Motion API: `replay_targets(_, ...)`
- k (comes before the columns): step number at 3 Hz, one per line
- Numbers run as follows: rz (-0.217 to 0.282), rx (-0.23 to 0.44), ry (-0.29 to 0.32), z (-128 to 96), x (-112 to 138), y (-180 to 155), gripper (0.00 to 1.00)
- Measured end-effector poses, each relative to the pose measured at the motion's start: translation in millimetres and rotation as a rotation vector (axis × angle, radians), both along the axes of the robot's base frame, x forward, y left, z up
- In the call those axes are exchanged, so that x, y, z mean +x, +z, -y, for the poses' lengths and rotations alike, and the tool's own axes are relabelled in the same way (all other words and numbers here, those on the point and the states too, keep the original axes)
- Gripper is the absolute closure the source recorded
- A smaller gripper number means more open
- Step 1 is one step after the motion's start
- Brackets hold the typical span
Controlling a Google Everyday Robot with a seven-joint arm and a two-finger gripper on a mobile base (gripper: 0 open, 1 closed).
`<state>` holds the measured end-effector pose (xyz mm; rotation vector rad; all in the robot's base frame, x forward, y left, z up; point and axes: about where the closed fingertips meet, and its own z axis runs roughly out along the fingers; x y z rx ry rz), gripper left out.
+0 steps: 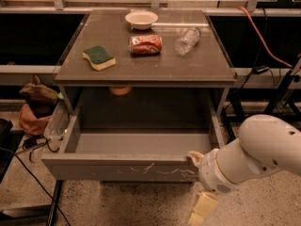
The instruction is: Close top drawer
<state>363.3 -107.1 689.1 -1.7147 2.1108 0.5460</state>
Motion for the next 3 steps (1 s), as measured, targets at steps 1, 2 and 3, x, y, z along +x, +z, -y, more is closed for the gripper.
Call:
replay_targets(1,0.016,0.023,-0.019,-1,-19,-3,0.00)
replay_targets(2,0.002,0.075,-0.017,-8,-31,-27,0.00)
replay_targets(3,-0.023,0.135,0.004,-20,-26,-67,0.00)
